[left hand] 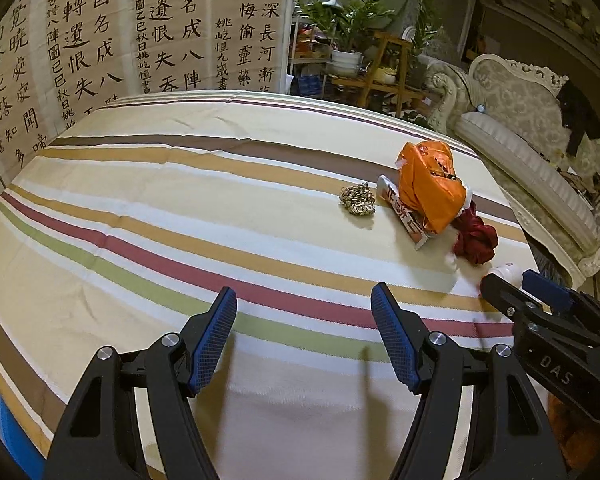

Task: Collect trash
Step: 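Grasp the white red-capped bottle with the right tool, then grasp the orange bag with the left tool while the right tool holds the bottle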

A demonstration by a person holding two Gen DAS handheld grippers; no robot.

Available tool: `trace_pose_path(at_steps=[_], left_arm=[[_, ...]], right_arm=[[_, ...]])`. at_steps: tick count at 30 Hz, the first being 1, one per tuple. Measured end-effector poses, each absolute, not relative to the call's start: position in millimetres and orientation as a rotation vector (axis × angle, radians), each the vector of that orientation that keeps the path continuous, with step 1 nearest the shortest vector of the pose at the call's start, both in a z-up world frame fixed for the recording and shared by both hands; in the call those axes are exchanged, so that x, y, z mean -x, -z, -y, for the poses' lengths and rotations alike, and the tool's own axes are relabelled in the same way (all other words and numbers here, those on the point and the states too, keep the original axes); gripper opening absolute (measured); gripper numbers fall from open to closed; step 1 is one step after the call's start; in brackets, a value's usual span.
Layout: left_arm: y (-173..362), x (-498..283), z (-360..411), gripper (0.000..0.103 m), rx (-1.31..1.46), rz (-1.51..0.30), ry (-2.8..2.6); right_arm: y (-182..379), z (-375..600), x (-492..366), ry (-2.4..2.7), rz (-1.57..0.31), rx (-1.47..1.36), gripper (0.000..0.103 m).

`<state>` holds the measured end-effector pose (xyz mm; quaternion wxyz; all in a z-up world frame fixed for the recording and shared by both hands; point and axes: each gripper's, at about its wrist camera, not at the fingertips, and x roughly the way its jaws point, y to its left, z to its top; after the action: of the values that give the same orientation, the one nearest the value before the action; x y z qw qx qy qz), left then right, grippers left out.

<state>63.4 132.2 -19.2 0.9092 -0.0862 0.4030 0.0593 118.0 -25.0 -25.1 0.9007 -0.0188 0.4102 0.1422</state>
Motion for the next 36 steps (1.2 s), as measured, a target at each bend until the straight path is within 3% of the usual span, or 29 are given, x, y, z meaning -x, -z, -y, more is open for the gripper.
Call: trace_pose_path(at_steps=[3,7,36], left_arm=[[19,-66,-135,0.069,0.183,-0.830,-0.117],[18,-68,-133,0.069,0.185,-0.828,-0.107],[2,-117,-76,0.071,0.113,-0.812,-0.009]], right_arm=[[28,22,-120,-0.295,-0.866,0.057,0.059],[31,19,-121,-0.300,-0.888,0.067,0.040],[24,81,-150,-0.219,-0.830,-0.022,0.040]])
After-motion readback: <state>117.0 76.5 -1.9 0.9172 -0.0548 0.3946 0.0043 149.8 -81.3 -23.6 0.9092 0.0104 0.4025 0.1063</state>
